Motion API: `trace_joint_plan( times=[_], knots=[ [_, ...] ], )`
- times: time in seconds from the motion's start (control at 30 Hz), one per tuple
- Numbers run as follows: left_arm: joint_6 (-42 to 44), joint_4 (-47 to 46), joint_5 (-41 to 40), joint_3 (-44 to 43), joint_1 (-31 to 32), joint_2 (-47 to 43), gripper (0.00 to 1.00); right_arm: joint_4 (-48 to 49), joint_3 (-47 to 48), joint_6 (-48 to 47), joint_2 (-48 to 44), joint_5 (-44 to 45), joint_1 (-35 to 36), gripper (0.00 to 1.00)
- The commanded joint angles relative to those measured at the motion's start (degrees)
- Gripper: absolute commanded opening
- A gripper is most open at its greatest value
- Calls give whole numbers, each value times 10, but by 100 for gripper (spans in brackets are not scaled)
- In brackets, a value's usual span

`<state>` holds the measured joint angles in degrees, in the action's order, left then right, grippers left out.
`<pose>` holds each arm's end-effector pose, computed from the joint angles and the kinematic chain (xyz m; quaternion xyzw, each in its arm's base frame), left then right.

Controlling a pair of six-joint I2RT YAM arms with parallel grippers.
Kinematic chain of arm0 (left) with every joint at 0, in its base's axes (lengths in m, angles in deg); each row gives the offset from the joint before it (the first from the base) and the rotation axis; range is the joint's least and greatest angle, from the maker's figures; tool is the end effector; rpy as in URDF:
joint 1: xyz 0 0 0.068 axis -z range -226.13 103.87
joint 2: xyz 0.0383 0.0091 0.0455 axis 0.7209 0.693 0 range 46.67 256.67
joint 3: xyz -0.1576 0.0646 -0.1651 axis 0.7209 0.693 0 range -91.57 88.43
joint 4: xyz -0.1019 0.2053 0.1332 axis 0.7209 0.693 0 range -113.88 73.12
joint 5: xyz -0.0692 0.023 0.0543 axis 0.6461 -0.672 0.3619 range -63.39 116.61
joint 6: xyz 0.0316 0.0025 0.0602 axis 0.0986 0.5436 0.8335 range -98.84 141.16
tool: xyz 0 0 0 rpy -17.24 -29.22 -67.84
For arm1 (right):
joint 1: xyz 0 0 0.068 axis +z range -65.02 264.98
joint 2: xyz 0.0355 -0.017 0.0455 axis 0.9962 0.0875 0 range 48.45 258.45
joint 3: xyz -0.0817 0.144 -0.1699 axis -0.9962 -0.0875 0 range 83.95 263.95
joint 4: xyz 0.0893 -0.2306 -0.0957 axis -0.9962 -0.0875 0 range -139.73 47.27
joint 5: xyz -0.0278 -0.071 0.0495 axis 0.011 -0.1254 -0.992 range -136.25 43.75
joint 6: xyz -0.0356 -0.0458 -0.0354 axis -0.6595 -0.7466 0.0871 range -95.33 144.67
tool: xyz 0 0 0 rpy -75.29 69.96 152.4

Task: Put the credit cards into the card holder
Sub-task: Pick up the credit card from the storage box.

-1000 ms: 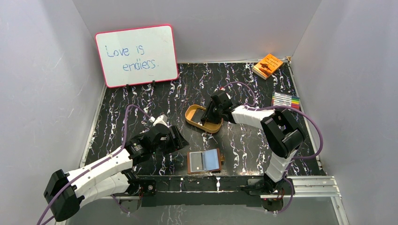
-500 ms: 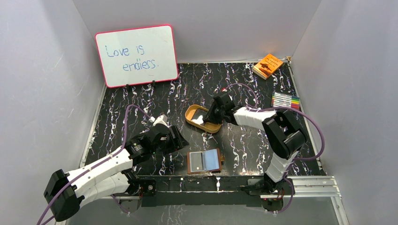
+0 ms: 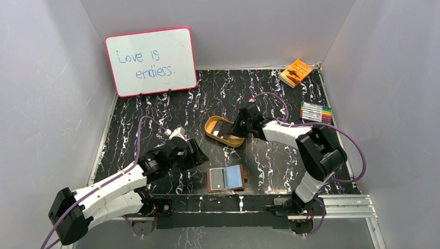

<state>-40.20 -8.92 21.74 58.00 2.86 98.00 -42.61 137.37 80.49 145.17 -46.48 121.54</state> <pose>0.1584 -0.1752 0.1827 -0.1151 0.8824 -0.3516 0.2906 0.2913 0.2162 0.1240 0.1527 0.9049 0.2881 0.2737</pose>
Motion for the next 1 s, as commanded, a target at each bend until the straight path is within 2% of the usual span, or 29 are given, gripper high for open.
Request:
trace_joint_plan(
  times=[0.0,0.23,0.47,0.67,0.83,0.97],
  knots=[
    [2,3,0,5,1,0,63,-6,-18,-4,-33,6,-3,12],
    [5,4,-2,2,1,0,63,-7,-28,-1,-61,6,-4,0],
    [8,10,-8,-6,1,-3,63,0,-17,27,-94,-19,-4,0],
    [14,38,-32,-26,2,-9,63,-61,32,78,-107,-57,-8,0],
    [15,72,-60,-47,1,-27,63,-154,95,130,-129,-82,-17,0],
    [18,96,-83,-65,1,-46,63,-216,134,145,-150,-147,-45,0]
  ],
)
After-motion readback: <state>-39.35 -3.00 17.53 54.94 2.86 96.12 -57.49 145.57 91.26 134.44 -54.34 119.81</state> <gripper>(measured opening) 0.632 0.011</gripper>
